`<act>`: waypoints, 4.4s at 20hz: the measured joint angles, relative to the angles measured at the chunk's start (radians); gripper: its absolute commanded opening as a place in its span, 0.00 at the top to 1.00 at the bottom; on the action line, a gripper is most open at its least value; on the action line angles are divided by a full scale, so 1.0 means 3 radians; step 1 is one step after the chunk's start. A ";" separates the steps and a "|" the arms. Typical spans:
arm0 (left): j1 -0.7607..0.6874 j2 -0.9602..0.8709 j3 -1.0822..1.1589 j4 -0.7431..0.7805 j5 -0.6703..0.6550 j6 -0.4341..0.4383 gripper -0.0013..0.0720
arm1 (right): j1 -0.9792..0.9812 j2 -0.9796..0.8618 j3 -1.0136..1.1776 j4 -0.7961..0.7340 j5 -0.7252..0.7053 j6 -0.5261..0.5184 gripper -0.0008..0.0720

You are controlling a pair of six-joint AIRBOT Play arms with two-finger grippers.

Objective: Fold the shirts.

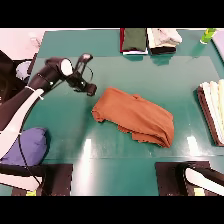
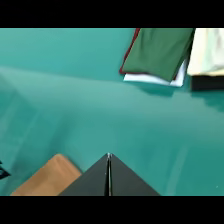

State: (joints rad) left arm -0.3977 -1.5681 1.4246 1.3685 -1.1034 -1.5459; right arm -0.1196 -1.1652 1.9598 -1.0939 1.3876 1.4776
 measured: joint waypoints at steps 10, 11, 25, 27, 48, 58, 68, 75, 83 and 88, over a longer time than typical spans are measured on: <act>-0.0198 -0.0323 -0.0221 -0.0399 0.0254 0.0000 0.26 | 0.0393 -0.0328 -0.0001 -0.0024 0.0065 -0.0005 0.96; -0.0215 -0.0331 -0.0224 -0.0404 0.0257 0.0001 0.27 | 0.0408 -0.0342 -0.0001 -0.0024 0.0065 -0.0005 0.96; 0.0050 -0.0003 0.0160 -0.0141 0.0196 0.0027 0.95 | 0.0154 -0.0122 -0.0701 -0.0201 0.0423 -0.0005 0.96; 0.0182 0.0097 0.0228 -0.0102 0.0140 0.0060 0.95 | 0.0048 0.0089 -0.1317 -0.0374 0.0357 0.0001 0.94; 0.0380 0.0217 0.0299 -0.0046 -0.0205 0.0121 0.95 | 0.0482 -0.0689 -0.3328 0.0145 -0.1239 0.0104 0.96; 0.0380 0.1249 0.0895 0.0126 0.0015 0.0172 0.95 | 0.0290 0.0267 -0.1883 0.0055 -0.0937 -0.0053 0.96; 0.0379 0.2471 0.1527 0.0111 0.0395 0.0207 0.95 | 0.0183 0.0966 -0.0318 -0.0058 -0.0544 -0.0062 0.97; 0.0380 0.2337 0.1517 0.0136 0.0271 0.0209 0.95 | 0.0224 0.0418 0.0284 -0.0104 -0.0309 0.0041 0.97; 0.0425 0.0998 0.0702 0.0473 -0.0251 0.0209 0.95 | 0.0786 -0.0743 -0.0664 -0.0320 -0.0544 0.0081 0.96; 0.0566 0.0196 0.0446 0.0525 -0.0019 0.0184 0.95 | 0.0907 -0.1453 -0.0843 -0.0310 -0.0781 0.0116 0.96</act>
State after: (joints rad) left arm -0.2279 -1.5093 1.5585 1.5261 -1.1091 -1.4906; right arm 0.1524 -1.6012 1.7069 -1.1870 1.1534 1.5124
